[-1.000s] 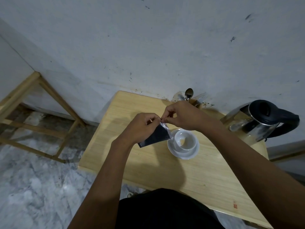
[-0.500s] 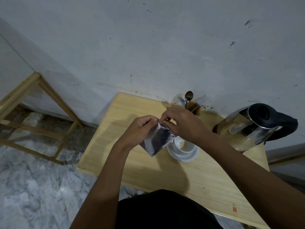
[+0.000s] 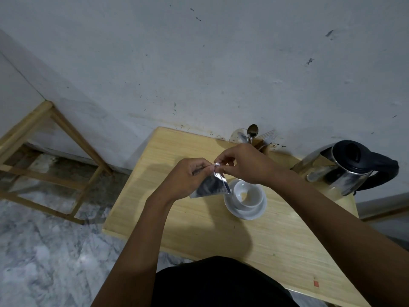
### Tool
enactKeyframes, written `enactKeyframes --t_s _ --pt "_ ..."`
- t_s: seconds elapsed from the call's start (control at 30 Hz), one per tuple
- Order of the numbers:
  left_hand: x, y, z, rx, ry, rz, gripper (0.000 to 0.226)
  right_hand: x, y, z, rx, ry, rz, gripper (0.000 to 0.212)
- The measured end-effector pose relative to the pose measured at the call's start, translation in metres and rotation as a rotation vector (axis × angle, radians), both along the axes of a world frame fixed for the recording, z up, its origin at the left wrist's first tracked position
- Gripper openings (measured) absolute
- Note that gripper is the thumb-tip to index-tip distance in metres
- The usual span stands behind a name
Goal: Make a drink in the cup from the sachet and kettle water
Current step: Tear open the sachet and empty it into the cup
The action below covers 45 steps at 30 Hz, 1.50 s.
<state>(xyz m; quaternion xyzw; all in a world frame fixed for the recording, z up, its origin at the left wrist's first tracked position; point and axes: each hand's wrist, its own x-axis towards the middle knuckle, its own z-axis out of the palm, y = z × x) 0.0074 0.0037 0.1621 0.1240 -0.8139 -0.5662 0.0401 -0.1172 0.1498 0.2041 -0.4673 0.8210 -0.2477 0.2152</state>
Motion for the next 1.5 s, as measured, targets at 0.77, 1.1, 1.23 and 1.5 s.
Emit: enactKeyframes --t_s 0.77,1.1,1.23,1.5 --pt "-0.007 -0.017 -0.014 0.259 0.044 0.193 0.024 0.021 0.023 -0.037 -0.584 0.581 0.132 0.015" --pt "-0.011 -0.016 -0.024 0.208 0.101 0.429 0.022 0.039 0.035 -0.043 -0.721 0.541 -0.095 0.007" --pt "-0.012 -0.021 -0.034 0.251 0.055 0.532 0.023 0.052 0.043 -0.044 -0.755 0.441 -0.182 0.017" --pt "0.007 -0.039 -0.042 0.194 0.002 0.595 0.021 0.039 0.054 -0.055 -0.436 0.187 -0.408 0.004"
